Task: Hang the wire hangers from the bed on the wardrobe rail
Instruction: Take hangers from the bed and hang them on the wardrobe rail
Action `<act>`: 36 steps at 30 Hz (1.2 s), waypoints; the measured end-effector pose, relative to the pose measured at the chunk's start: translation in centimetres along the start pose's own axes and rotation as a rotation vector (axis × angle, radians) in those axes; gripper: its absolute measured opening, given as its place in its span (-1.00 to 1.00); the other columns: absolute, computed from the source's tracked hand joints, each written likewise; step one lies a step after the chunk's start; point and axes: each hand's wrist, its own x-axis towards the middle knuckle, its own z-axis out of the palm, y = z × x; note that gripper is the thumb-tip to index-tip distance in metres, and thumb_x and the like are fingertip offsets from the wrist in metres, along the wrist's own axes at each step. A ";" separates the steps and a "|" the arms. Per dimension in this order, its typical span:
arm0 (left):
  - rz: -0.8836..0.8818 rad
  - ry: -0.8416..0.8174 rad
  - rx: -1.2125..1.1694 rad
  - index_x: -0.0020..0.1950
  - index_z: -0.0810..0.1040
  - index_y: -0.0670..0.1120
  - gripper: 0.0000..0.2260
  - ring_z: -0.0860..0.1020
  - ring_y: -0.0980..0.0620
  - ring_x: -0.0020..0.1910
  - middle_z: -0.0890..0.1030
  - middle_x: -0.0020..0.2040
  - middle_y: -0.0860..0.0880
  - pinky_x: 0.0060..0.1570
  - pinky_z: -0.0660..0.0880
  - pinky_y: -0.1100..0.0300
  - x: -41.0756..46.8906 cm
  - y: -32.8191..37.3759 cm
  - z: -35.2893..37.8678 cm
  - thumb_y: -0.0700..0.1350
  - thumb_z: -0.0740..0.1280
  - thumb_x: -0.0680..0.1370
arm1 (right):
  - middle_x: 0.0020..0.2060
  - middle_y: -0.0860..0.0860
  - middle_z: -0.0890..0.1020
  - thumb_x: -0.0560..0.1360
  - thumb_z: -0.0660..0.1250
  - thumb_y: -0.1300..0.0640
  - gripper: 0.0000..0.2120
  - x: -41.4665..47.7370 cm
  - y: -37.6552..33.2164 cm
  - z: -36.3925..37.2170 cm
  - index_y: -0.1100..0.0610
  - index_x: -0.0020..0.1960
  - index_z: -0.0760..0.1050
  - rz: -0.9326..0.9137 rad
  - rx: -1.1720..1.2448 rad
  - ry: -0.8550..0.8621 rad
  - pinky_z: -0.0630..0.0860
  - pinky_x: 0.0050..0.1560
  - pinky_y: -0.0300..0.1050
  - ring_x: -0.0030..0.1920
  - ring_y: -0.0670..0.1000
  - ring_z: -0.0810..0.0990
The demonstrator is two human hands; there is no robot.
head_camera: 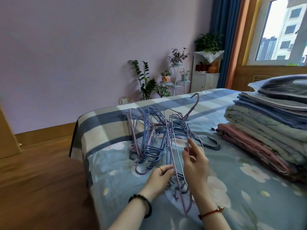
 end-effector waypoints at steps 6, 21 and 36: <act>-0.036 0.022 -0.271 0.23 0.42 -0.08 -0.79 0.50 0.09 -0.23 0.57 -0.08 0.02 -0.27 0.45 0.28 -2.3 1.1 -4.5 -0.13 0.17 0.60 | -0.22 0.02 0.51 0.42 0.30 0.31 -0.58 -1.3 -5.0 1.8 -0.16 0.10 0.43 -0.170 0.075 -0.298 0.48 -0.15 -0.40 -0.19 -0.20 0.53; 0.429 0.466 -0.516 0.06 0.51 -0.09 -0.84 0.66 0.08 -0.32 0.70 -0.22 0.04 -0.36 0.59 0.21 -18.7 9.5 -23.3 -0.16 0.16 0.58 | -0.28 -0.19 0.67 0.44 0.28 0.41 -0.60 -6.6 -21.6 13.4 -0.07 0.04 0.51 -0.226 0.636 -0.746 0.50 -0.14 -0.42 -0.22 -0.23 0.60; 0.596 1.177 -0.492 -0.09 0.50 -0.09 -0.84 0.66 0.07 -0.37 0.67 -0.20 -0.02 -0.33 0.61 0.18 -44.1 11.8 -38.8 -0.20 0.14 0.60 | -0.16 0.06 0.67 0.56 0.09 0.18 -0.72 -23.5 -33.8 26.2 -0.08 0.16 0.45 -0.115 0.832 -1.384 0.63 -0.19 -0.10 -0.18 0.03 0.68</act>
